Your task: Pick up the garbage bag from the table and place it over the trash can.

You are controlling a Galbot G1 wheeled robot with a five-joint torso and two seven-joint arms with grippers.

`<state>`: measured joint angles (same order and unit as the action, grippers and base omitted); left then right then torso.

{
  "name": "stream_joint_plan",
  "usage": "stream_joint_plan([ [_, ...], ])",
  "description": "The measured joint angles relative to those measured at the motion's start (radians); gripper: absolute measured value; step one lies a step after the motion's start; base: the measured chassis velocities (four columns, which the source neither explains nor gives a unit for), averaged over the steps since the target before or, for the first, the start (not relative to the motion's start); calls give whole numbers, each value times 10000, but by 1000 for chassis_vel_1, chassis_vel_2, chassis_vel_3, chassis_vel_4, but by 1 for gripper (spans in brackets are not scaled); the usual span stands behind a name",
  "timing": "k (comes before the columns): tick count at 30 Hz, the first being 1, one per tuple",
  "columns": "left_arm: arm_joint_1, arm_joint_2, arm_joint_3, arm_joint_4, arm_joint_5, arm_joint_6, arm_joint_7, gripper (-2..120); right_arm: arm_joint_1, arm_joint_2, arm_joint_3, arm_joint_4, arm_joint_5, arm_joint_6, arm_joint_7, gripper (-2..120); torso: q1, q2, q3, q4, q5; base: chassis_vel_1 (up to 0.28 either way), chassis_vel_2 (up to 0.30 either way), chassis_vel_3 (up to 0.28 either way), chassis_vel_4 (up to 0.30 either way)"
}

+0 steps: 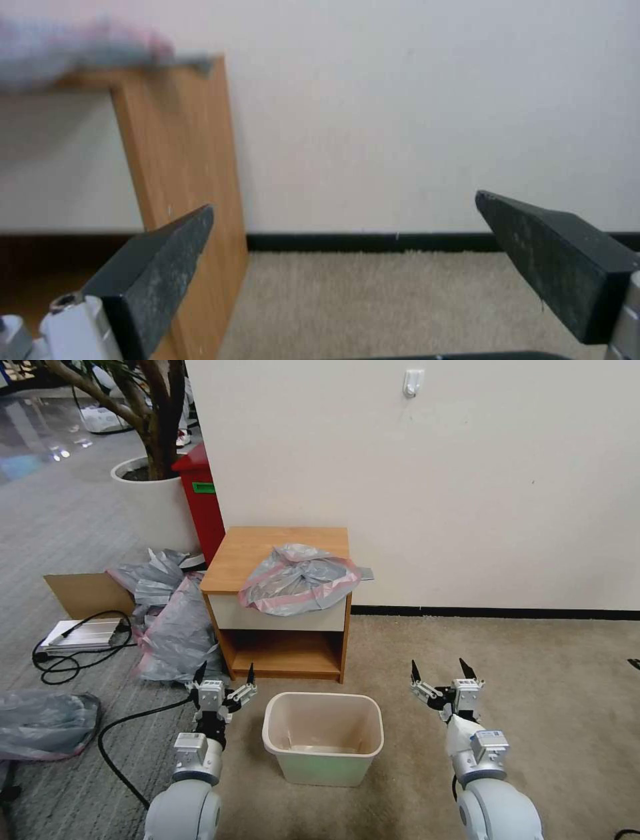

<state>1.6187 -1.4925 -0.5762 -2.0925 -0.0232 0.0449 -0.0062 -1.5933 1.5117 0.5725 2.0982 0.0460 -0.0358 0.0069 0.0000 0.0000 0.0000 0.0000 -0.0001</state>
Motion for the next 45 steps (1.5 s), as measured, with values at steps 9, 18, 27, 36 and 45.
stream_joint_plan([
  [9, 1683, 197, -672, -2271, -606, 1164, -223, 100, -1140, 326, 600, 2563, 1226, -977, 232, 100, 0, 0, 0, 1, 0, 0, 0, 0, 0],
  [18, 3026, 354, -1208, -4019, -1096, 2073, -401, 100, -1865, 209, 792, 3618, 2236, -1522, 353, 100, 0, 0, -1, 0, 7, 0, 0, 0, 0],
  [27, 3610, 421, -1435, -4172, -1302, 2490, -480, 100, -1796, -103, 684, 3201, 2582, -1528, 372, 100, 0, 0, 0, 0, 0, 0, 0, 0, 0],
  [36, 4080, 1122, -1474, -4127, -2493, 2062, -229, 100, -856, -735, 627, 2513, 5681, -1954, 462, 100, 0, 0, 0, -1, 0, 0, 0, 0, 0],
  [45, 4231, 1152, -1496, -4108, -2719, 1871, -80, 100, 1072, -1354, -14, 1357, 9487, -2517, 1296, 100, 0, 0, 0, -2, 1, 0, 0, 0, 0],
])
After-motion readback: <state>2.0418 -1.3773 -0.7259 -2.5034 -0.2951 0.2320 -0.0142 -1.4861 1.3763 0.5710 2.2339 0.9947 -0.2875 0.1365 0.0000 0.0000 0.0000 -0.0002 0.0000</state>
